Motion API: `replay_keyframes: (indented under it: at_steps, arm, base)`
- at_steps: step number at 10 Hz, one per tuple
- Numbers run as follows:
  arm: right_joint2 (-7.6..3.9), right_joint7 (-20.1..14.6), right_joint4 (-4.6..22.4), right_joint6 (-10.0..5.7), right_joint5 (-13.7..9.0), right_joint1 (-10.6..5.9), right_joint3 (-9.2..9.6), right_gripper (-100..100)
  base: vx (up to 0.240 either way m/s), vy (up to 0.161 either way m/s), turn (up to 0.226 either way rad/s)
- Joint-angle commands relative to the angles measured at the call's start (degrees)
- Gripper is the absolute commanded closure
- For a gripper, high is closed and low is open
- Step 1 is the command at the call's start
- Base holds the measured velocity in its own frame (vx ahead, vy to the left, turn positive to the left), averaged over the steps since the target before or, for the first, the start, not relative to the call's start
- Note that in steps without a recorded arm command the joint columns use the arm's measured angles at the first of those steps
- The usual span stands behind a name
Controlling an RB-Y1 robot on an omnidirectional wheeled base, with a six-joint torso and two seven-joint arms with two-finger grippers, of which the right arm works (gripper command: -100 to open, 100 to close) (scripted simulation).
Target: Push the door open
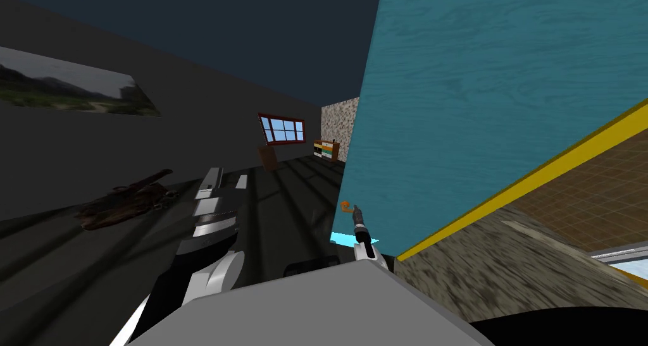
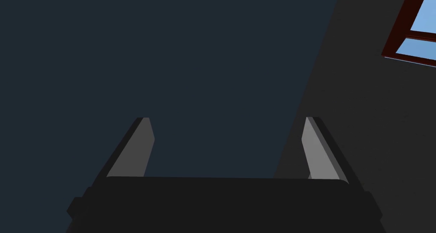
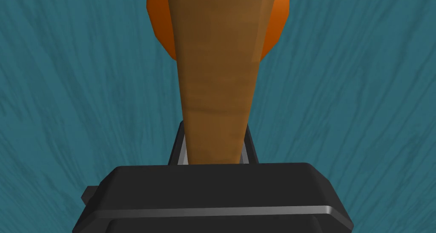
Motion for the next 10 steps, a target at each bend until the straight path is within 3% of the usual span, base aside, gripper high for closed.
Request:
replay_keyframes:
  at_steps: [1, 7, 9, 10]
  arm:
    - [0.34, 0.32, -1.24, 0.26, -0.43, 0.35, -0.89, 100]
    - [2.63, 1.4, -1.04, 0.26, -1.97, 0.21, -3.83, 100]
    - [0.94, 1.55, -0.7, 0.25, -2.67, 0.6, -5.37, 100]
    - [0.77, 1.68, -0.7, 0.24, -2.9, 0.59, -5.8, 100]
  base:
    - [0.187, 0.074, -0.074]
    - [0.179, 0.058, -0.065]
    - [0.098, 0.008, -0.044]
    - [0.2, 0.04, -0.061]
